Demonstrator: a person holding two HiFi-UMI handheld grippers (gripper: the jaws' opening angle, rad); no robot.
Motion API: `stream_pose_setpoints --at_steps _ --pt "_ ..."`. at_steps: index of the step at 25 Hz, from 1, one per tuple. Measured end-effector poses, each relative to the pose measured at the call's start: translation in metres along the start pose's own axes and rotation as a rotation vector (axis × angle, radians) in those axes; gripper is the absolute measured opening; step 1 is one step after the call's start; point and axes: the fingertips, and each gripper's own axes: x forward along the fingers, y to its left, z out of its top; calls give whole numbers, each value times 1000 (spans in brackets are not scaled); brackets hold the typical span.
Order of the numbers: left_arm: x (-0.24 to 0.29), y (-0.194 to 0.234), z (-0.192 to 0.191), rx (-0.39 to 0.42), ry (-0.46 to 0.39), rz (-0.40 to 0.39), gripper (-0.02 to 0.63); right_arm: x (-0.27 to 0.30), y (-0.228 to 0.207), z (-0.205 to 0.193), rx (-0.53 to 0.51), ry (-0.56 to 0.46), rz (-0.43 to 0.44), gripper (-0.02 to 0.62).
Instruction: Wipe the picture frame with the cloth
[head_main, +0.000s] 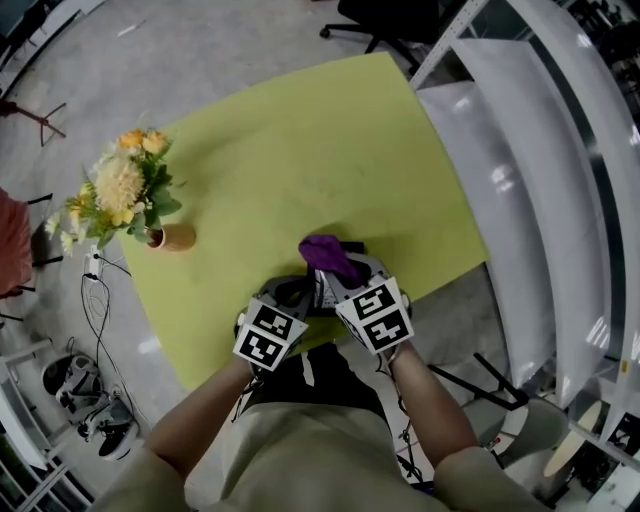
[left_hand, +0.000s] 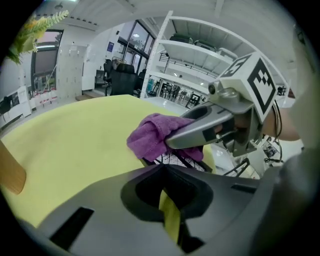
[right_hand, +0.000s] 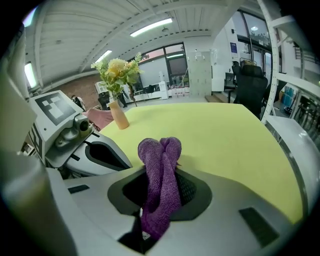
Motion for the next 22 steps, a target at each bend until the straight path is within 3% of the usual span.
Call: stream_pose_setpoints --at_steps 13,22 --pt "8 -3 -7 45 51 2 8 -6 -29 -35 8 106 -113 86" --pt "8 -1 -9 -26 33 -21 6 -39 -66 -53 50 137 -232 84"
